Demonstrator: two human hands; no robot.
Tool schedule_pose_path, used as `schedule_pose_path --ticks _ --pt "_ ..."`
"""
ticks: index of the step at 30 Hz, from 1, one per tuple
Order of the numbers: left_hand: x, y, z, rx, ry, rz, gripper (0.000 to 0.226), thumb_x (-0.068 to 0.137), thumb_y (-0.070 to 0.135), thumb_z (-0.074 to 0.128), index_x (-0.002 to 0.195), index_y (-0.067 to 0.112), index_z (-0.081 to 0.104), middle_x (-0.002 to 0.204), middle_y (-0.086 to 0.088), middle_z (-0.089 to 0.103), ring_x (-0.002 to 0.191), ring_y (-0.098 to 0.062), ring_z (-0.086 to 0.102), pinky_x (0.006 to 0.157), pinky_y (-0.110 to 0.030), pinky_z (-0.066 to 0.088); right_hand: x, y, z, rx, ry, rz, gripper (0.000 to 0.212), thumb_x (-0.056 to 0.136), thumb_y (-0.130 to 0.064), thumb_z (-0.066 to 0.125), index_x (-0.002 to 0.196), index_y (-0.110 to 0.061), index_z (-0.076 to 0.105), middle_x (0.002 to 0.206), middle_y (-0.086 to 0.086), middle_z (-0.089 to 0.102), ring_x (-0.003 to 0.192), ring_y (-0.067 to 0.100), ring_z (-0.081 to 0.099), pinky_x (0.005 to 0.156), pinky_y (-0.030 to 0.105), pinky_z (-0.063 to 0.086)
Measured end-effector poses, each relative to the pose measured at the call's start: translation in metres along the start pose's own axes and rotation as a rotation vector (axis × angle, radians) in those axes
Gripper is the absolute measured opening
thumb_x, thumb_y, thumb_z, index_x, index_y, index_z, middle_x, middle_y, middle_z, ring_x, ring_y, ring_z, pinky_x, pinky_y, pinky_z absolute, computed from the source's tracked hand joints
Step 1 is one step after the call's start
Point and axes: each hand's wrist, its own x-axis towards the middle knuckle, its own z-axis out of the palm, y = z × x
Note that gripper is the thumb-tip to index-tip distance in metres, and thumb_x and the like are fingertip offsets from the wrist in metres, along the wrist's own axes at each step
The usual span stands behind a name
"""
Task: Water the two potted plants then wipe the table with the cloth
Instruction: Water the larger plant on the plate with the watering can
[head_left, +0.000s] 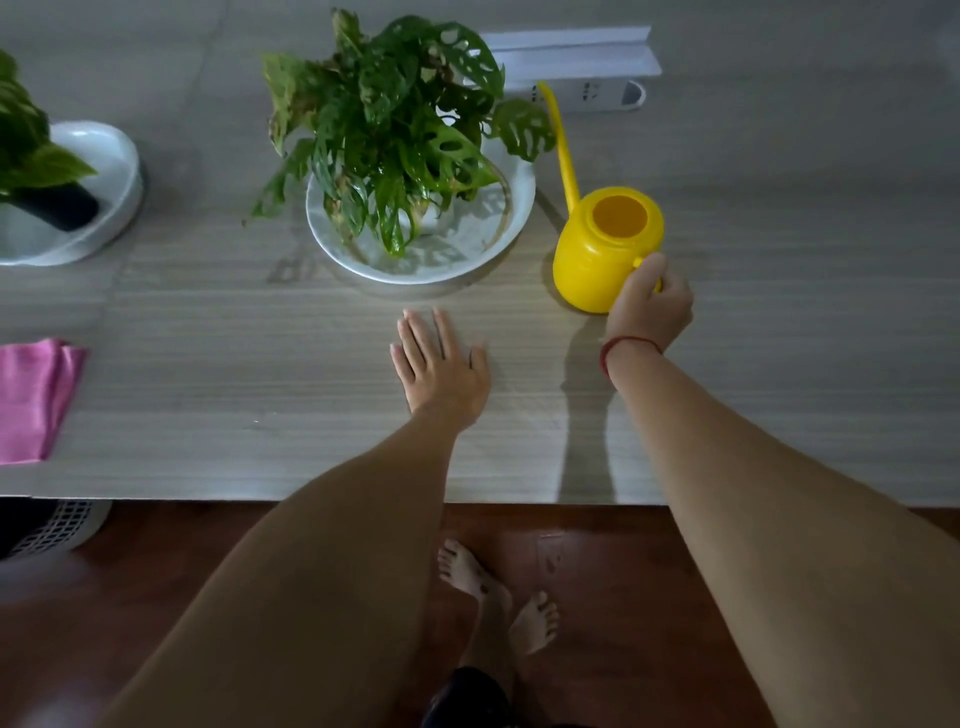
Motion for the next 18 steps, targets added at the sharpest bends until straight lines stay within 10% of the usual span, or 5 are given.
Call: schedule_pose_path --ticks 7,18 --pt "0.000 -0.001 -0.005 -0.011 -0.064 0.008 0.070 0.101 0.051 0.018 0.154 0.015 -0.010 0.159 -0.018 -0.019 0.147 -0.029 -0.019 0.117 -0.044 -0.013 0.004 -0.016 -0.001 0.105 0.074 0.285 0.049 0.091 -0.038 0.055 0.052 -0.013 0.039 0.058 -0.004 0.041 0.069 0.022 0.050 0.062 0.029 0.038" --pt "0.002 -0.001 -0.011 -0.034 -0.138 0.015 0.071 0.101 0.052 0.016 0.153 0.015 -0.014 0.157 -0.018 -0.024 0.146 -0.028 -0.024 0.117 -0.044 -0.015 0.017 -0.077 -0.023 0.149 0.103 0.113 0.047 0.085 -0.045 0.064 0.053 -0.022 0.038 0.076 -0.003 0.044 0.078 0.015 0.050 0.069 0.028 0.042"
